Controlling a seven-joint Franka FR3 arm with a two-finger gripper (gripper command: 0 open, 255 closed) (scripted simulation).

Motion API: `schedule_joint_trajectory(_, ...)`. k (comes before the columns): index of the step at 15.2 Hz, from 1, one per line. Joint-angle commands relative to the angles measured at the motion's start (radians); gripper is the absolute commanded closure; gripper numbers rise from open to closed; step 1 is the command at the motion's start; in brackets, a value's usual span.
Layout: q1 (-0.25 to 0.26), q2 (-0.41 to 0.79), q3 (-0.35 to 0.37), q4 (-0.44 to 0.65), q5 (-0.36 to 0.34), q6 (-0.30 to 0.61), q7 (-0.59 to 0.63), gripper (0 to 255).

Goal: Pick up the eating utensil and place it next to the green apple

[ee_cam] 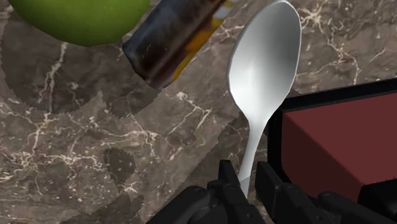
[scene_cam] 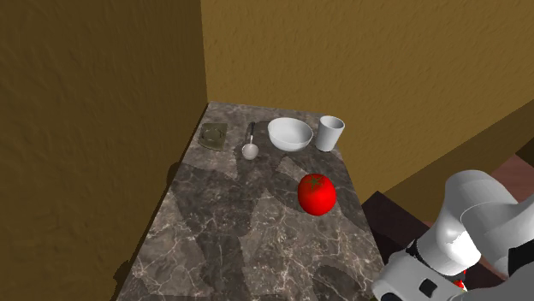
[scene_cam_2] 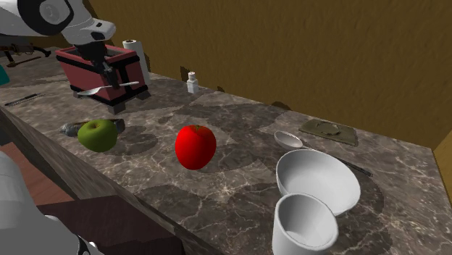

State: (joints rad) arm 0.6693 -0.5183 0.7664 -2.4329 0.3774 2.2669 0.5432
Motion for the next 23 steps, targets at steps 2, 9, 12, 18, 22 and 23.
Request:
schedule_joint_trajectory(2,-0.001,0.015,0.016,-0.03,0.005,0.045,0.001,255)
schedule_joint_trajectory(9,-0.017,0.068,0.066,-0.087,0.004,0.155,0.012,255)
schedule_joint_trajectory(12,-0.028,0.097,0.09,-0.109,0.0,0.205,0.02,255)
schedule_joint_trajectory(18,-0.063,0.164,0.147,-0.147,-0.024,0.307,0.045,255)
schedule_joint_trajectory(22,-0.086,0.199,0.177,-0.161,-0.044,0.355,0.062,255)
schedule_joint_trajectory(23,-0.086,0.199,0.177,-0.161,-0.044,0.355,0.062,255)
